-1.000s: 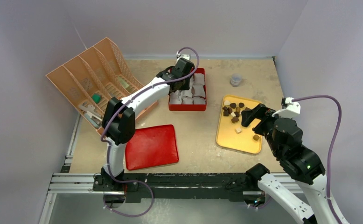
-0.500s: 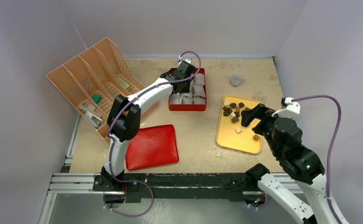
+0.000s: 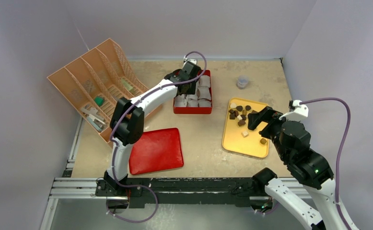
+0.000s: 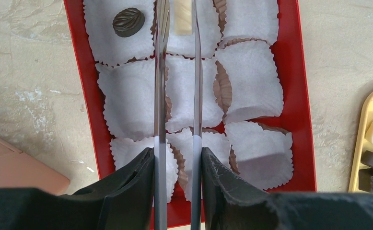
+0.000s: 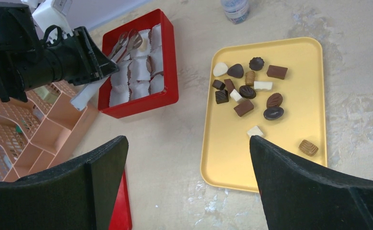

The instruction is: Pack the chocolate

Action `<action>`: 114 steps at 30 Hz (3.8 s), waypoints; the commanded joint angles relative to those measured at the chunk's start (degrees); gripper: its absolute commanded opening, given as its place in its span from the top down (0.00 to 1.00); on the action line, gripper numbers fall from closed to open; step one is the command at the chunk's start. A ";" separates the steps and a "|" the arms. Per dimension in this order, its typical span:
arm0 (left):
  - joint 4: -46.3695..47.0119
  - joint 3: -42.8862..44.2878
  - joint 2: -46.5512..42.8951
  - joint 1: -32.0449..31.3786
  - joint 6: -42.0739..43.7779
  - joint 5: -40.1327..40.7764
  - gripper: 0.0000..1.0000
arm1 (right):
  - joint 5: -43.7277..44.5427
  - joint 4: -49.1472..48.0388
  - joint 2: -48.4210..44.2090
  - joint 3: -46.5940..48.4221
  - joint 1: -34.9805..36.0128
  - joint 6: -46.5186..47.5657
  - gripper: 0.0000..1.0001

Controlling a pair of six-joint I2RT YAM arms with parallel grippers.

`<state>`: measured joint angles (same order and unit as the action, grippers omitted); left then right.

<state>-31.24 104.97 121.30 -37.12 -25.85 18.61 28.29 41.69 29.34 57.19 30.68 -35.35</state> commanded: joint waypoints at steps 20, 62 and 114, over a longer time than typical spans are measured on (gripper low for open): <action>-0.74 -5.78 -18.14 -10.08 2.15 -8.07 0.68 | 0.77 0.07 -0.21 2.51 -0.26 -0.31 0.01; 12.22 -17.25 -11.27 -30.38 6.71 -15.06 0.60 | 6.25 1.63 -2.06 4.54 -0.27 0.56 0.01; 13.47 -20.47 -12.80 -32.66 3.98 -7.00 0.75 | 5.15 1.24 -3.06 3.42 -0.26 -0.03 0.01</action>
<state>-20.16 86.28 113.47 -69.52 -20.38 10.22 32.47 44.36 26.85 60.42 30.68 -35.14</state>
